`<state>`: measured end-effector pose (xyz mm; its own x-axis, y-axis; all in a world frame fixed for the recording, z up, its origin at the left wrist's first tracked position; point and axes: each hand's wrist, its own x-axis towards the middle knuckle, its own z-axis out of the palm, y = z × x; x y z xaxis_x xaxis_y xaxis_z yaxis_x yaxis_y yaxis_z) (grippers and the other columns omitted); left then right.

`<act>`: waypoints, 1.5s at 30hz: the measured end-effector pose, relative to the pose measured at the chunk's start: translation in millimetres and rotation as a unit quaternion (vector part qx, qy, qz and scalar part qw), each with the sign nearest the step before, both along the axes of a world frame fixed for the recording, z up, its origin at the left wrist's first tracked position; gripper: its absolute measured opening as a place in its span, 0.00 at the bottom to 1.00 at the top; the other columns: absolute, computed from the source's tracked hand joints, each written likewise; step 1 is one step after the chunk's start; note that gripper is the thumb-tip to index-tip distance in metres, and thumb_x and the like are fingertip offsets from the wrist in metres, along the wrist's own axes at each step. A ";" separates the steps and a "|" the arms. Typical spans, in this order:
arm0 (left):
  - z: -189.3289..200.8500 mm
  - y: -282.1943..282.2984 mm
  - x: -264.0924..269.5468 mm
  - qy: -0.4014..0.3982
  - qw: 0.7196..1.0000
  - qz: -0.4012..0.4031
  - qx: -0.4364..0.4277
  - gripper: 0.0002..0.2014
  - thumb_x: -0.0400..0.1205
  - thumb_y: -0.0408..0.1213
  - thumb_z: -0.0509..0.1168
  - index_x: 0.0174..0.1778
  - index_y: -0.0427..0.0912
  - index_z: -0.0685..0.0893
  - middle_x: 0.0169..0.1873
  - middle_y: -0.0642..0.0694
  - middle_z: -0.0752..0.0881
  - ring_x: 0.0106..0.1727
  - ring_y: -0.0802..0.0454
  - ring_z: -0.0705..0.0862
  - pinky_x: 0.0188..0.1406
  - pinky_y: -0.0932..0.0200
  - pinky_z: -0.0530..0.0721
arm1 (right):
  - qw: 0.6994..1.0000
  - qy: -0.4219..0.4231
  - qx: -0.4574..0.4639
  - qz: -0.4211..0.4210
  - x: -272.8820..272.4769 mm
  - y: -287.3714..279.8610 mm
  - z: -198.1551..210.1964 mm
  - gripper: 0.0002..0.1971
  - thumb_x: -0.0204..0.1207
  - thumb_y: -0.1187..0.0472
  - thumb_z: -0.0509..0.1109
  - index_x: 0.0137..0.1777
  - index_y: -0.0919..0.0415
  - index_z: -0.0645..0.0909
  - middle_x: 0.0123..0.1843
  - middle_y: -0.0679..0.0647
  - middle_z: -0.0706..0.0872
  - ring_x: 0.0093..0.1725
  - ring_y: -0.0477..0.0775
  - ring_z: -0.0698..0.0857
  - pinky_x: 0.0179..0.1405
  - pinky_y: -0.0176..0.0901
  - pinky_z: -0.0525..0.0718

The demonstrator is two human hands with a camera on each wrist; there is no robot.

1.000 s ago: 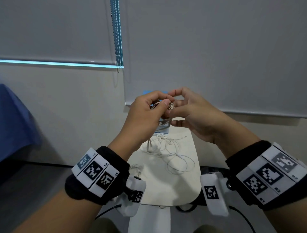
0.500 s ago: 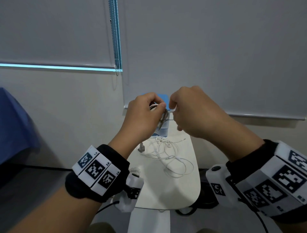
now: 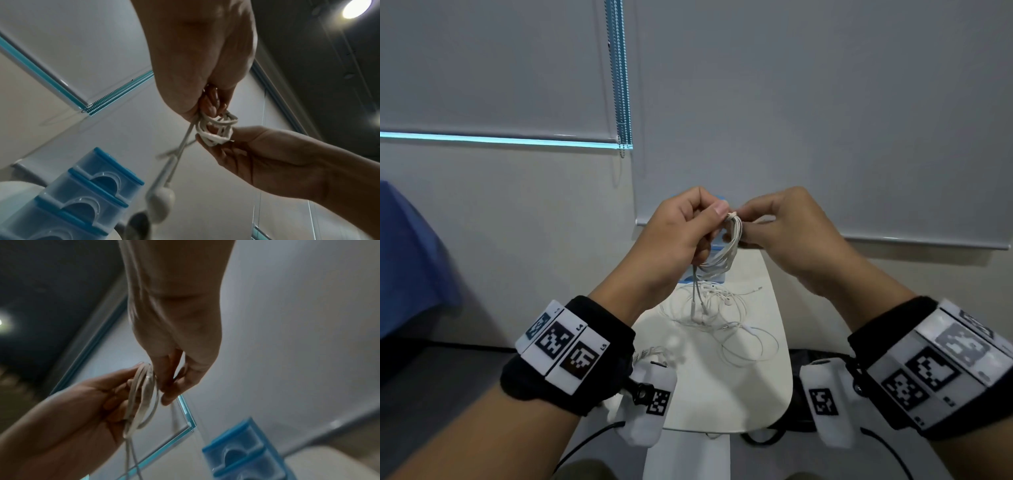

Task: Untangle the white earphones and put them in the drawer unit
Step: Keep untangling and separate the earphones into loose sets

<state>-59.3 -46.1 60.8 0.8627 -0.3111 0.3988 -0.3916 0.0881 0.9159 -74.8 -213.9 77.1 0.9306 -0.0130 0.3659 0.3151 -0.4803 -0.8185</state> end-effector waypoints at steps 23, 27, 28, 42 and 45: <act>-10.3 -5.2 13.9 -0.086 0.980 0.144 0.109 0.08 0.88 0.40 0.68 0.47 0.45 0.90 0.38 0.51 0.91 0.41 0.52 0.89 0.47 0.48 0.89 | 0.998 0.051 -0.038 0.017 -4.1 13.6 3.3 0.21 0.75 0.70 0.75 0.63 0.50 0.76 0.41 0.60 0.89 0.40 0.60 0.88 0.49 0.67 0.90; -9.9 -9.3 14.7 -0.102 0.969 0.179 0.135 0.08 0.88 0.40 0.68 0.47 0.45 0.91 0.40 0.52 0.90 0.42 0.54 0.86 0.40 0.62 0.81 | 0.982 -0.012 -0.178 -0.062 -6.2 19.2 7.2 0.15 0.74 0.62 0.73 0.57 0.48 0.75 0.43 0.61 0.88 0.32 0.56 0.83 0.31 0.46 0.78; -9.9 -9.8 14.8 -0.107 0.967 0.185 0.141 0.08 0.88 0.40 0.69 0.48 0.45 0.92 0.40 0.52 0.90 0.42 0.57 0.86 0.38 0.66 0.79 | 0.976 -0.018 -0.205 -0.074 -7.3 20.7 8.3 0.13 0.75 0.61 0.72 0.57 0.49 0.75 0.44 0.59 0.87 0.35 0.57 0.83 0.32 0.46 0.76; -2.4 -6.8 13.9 -0.153 0.959 0.199 0.132 0.07 0.88 0.38 0.68 0.45 0.45 0.89 0.37 0.51 0.89 0.39 0.56 0.86 0.39 0.60 0.82 | 0.998 -0.034 0.036 -0.030 -10.4 22.8 12.9 0.13 0.76 0.63 0.75 0.55 0.54 0.76 0.32 0.60 0.87 0.25 0.53 0.85 0.27 0.40 0.82; 3.6 -7.5 10.4 -0.155 0.960 0.194 0.130 0.07 0.87 0.39 0.68 0.46 0.45 0.89 0.37 0.52 0.89 0.39 0.55 0.85 0.41 0.56 0.83 | 0.989 -0.018 0.150 -0.011 -7.7 23.5 10.1 0.13 0.75 0.66 0.75 0.55 0.59 0.76 0.28 0.57 0.80 0.24 0.51 0.76 0.24 0.41 0.77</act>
<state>-48.9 -53.5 64.4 0.7862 -0.1134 0.6075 -0.6059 -0.3352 0.7215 -82.6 -190.5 87.2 0.9156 -0.1450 0.3751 0.3386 -0.2251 -0.9136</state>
